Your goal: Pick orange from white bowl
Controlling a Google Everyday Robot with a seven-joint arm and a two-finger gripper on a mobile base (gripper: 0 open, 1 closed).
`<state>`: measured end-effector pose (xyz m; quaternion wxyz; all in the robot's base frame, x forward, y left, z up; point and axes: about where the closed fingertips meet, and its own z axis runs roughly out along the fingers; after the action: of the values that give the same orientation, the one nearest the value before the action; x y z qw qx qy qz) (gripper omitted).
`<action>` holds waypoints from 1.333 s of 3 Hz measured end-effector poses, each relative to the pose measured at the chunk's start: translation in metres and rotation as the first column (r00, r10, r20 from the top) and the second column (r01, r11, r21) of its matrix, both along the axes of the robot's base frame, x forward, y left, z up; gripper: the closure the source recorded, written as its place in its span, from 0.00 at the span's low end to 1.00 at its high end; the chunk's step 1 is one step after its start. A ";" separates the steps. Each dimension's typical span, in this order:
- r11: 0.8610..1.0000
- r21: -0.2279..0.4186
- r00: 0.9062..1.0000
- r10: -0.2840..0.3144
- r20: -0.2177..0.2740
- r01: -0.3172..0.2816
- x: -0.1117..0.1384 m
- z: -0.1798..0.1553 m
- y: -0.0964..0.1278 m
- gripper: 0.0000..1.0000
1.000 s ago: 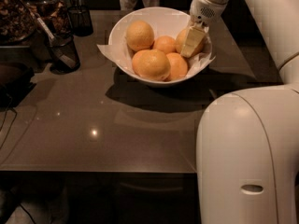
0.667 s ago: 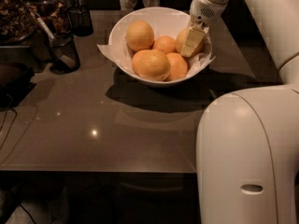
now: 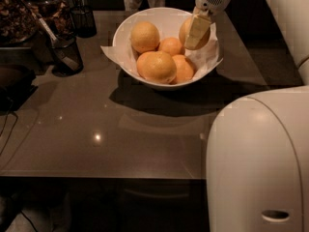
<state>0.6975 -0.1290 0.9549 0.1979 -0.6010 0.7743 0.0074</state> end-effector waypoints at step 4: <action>0.996 0.051 0.997 0.071 0.038 -0.072 -0.045 0.052 0.032 1.00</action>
Offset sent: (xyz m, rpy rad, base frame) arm -0.0019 0.0052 0.0213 0.0331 -0.0195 0.0292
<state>0.6526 -0.0971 1.0071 0.2271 -0.6230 0.7481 0.0240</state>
